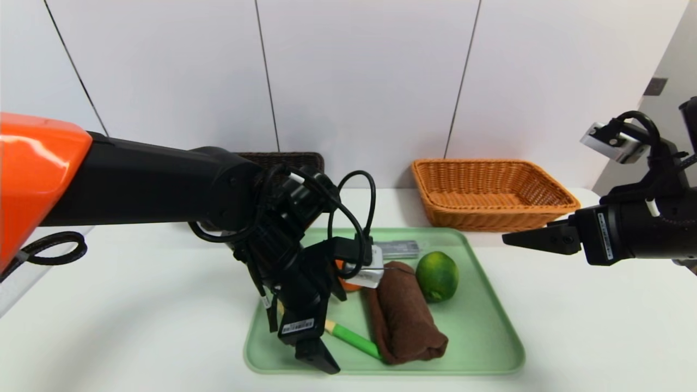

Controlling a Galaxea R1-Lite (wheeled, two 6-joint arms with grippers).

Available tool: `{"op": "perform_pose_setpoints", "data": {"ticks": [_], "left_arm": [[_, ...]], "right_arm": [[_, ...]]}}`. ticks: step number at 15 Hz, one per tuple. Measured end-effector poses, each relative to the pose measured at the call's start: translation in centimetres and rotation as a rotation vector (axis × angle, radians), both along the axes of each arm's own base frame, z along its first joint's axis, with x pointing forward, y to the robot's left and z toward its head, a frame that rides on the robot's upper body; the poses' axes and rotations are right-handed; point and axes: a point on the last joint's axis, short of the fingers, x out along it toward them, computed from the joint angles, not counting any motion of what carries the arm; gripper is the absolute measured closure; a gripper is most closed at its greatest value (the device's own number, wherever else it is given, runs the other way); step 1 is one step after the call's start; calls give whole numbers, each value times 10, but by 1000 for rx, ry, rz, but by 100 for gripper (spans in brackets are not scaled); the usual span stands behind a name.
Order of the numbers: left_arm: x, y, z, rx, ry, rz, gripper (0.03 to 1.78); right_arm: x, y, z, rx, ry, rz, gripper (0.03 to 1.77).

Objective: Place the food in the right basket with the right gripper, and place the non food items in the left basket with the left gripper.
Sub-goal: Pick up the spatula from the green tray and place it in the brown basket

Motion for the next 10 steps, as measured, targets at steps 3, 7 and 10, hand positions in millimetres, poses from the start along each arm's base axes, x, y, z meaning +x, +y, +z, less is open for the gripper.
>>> {"op": "perform_pose_setpoints", "data": {"ticks": [3, 7, 10], "left_arm": [[2, -1, -2, 5, -20, -1, 12], [2, -1, -4, 11, -15, -1, 12], [2, -2, -5, 13, -20, -13, 12]], "right_arm": [[1, 0, 0, 2, -5, 0, 9], [2, 0, -2, 5, -21, 0, 9], [1, 0, -3, 5, -17, 0, 9]]}}
